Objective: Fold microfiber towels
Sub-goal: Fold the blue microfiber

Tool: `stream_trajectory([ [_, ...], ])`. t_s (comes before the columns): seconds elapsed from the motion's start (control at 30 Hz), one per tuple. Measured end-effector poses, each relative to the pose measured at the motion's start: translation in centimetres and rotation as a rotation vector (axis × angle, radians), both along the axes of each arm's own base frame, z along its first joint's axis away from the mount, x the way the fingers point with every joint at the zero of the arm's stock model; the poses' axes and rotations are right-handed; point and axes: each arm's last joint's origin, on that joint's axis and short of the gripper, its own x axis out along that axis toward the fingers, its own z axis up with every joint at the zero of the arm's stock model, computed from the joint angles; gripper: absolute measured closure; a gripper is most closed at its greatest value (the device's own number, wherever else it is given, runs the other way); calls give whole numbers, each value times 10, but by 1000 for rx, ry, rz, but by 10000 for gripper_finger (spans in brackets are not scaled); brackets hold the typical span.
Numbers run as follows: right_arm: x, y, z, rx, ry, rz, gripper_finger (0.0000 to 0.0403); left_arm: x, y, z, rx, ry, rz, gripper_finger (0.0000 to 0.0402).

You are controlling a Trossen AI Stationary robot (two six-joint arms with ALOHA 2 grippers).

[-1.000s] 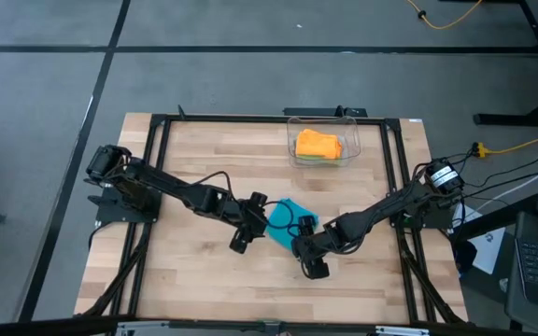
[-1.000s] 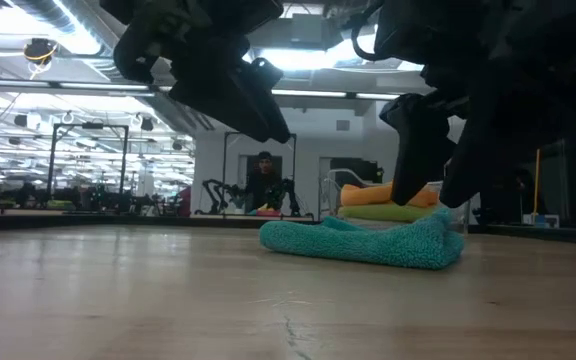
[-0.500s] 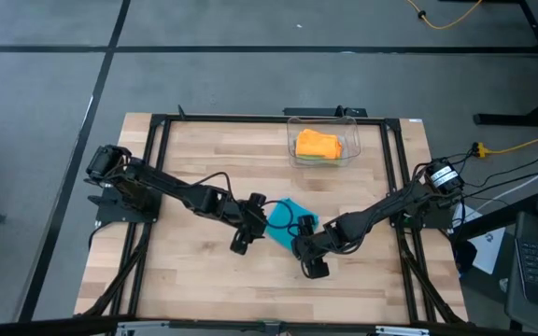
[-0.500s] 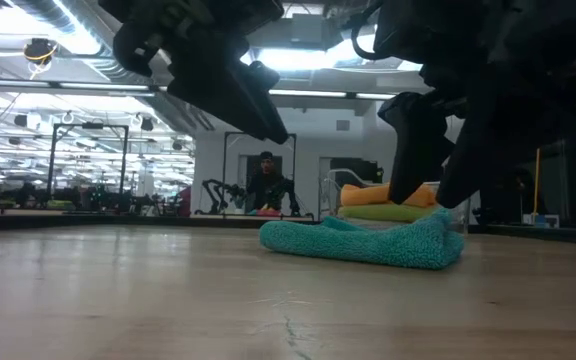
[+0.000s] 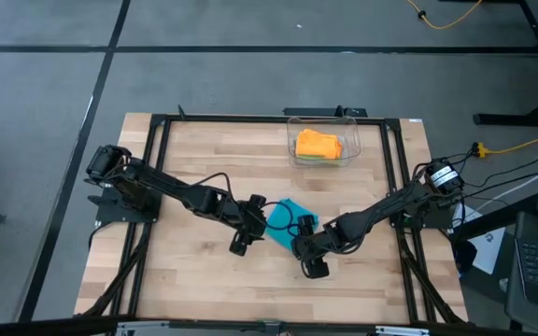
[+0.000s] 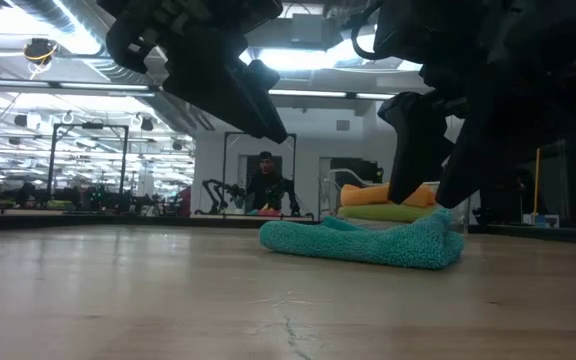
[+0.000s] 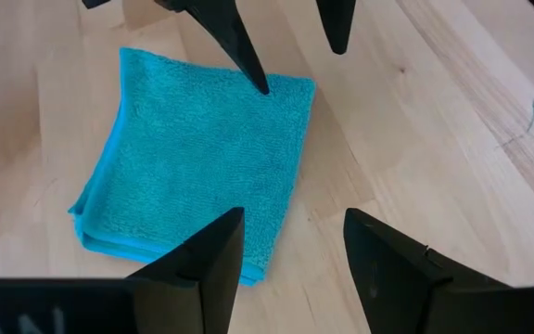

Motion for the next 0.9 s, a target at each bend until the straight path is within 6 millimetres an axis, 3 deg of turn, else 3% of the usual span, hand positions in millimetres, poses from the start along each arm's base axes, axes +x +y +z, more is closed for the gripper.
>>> stream_trajectory([
  [0.9, -2, -1, -1, -13, 16, 6, 124, 0, 0, 0, 1, 0, 1, 223],
])
